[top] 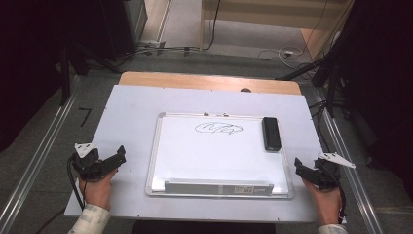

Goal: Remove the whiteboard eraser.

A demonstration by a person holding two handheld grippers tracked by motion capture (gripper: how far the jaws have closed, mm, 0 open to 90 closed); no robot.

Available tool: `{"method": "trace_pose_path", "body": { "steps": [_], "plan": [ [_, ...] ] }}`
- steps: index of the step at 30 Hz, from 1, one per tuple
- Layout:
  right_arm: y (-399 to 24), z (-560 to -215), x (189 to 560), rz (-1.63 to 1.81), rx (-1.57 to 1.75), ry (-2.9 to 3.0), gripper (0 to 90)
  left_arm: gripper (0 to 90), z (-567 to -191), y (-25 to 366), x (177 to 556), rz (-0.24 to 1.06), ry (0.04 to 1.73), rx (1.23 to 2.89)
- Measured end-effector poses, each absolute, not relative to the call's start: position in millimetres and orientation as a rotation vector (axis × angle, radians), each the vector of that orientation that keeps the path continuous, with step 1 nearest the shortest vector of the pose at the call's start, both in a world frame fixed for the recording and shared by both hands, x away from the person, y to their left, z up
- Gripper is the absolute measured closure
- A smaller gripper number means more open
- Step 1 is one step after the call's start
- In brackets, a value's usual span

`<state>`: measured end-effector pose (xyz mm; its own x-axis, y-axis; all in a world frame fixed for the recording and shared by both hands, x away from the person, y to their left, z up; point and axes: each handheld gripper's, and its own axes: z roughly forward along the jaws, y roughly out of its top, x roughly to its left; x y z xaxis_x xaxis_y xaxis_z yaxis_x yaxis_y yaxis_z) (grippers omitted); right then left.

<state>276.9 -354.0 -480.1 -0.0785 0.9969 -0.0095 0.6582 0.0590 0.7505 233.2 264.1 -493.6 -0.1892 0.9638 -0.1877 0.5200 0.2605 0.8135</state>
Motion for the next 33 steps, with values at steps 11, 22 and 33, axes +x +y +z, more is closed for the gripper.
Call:
{"method": "trace_pose_path", "body": {
  "steps": [11,22,33],
  "plan": [
    [-344,-473,283,0.885,1.646,1.806,18.4,0.4,-494,262,236,0.796,1.825,1.359],
    [-331,-470,299,0.940,1.657,1.822,18.4,0.5,-495,262,236,0.793,1.823,1.360],
    [-318,-468,313,0.964,1.632,1.845,18.4,0.5,-495,262,236,0.785,1.822,1.366]
  ]
}}
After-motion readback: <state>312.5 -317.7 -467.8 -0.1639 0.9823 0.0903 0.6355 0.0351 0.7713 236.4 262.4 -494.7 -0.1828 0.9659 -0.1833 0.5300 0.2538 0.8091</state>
